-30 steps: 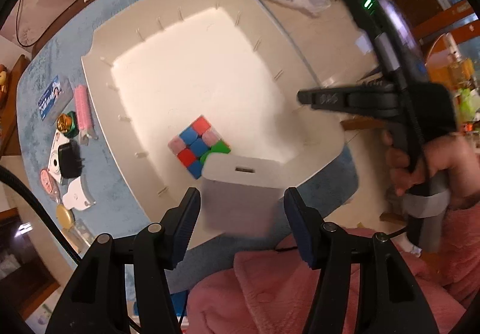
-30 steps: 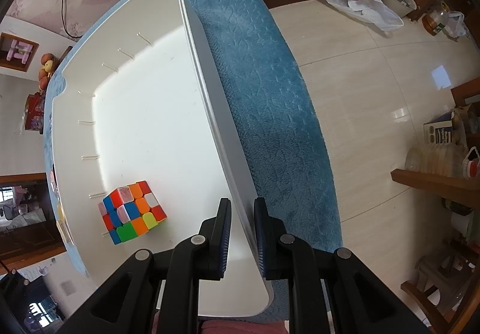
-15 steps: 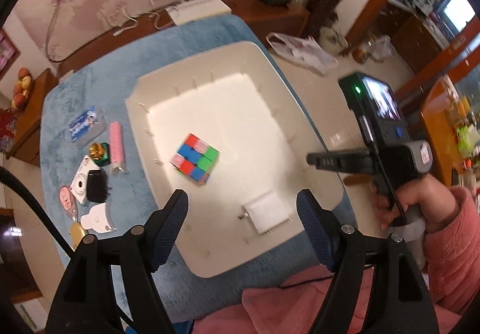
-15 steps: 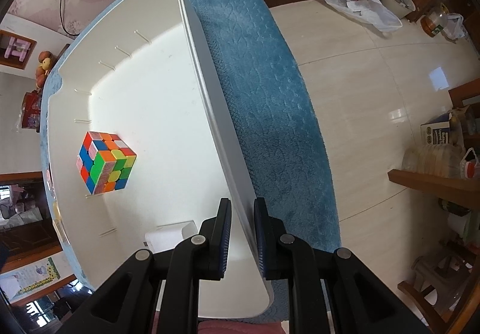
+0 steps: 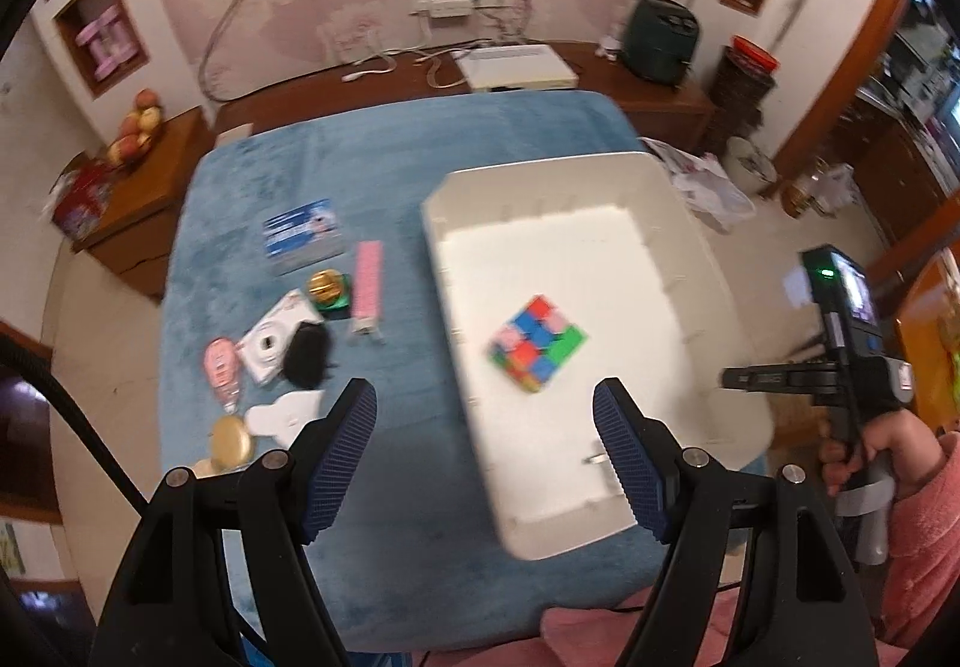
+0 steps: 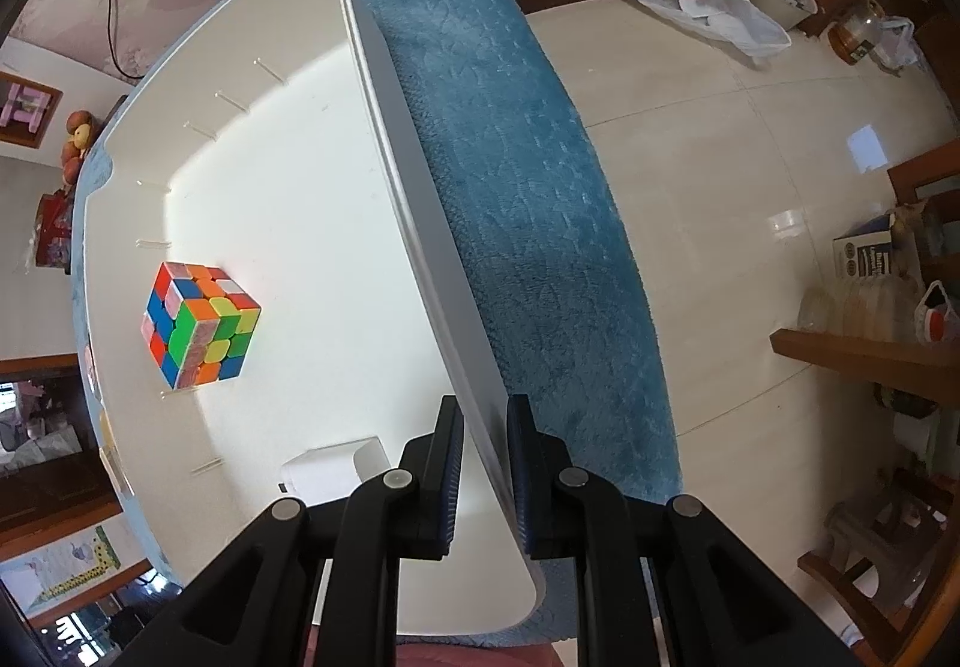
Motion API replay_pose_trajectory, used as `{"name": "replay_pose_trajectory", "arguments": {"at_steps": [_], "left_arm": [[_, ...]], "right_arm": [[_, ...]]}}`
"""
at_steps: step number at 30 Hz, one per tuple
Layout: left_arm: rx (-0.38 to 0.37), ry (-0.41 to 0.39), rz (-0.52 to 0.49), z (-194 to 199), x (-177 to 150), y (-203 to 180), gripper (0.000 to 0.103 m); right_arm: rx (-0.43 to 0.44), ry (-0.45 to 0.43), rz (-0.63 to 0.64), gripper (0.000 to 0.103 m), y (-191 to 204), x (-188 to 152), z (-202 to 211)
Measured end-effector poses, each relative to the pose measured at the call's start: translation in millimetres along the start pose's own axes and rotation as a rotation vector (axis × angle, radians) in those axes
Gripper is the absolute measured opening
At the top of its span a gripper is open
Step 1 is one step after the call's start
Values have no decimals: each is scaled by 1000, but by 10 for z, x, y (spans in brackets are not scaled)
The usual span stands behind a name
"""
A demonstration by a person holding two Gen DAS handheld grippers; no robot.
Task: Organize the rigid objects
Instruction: 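Move the left tool back to the beige case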
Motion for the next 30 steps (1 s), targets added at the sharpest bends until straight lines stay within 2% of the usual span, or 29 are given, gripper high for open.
{"name": "replay_pose_trajectory", "arguments": {"at_steps": [6,14,24,30], "left_arm": [[55,35,108,-34,-136,553,78],[113,83,254,-143,-424,1360,78],[104,193,396,-429,-774,2151,78],[100,262,404,-642,-901,2397,78]], "right_arm": [[-33,-20,-29,10,-12,-35,6],[-94,-43,-42,11,32,-76,19],[-185,-90,50,12,110,-137,24],[-216,-100,53,12,133,-141,32]]}}
Point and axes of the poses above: each gripper's, at about its wrist camera, not at the fingertips, and z roughly against the way its jaws point, y to its left, x to its top, the point moved 5 cm from there along -z, roughly the way its jaws point, and after that the axes turned 2 degrees about z, right-handed, at the moved point
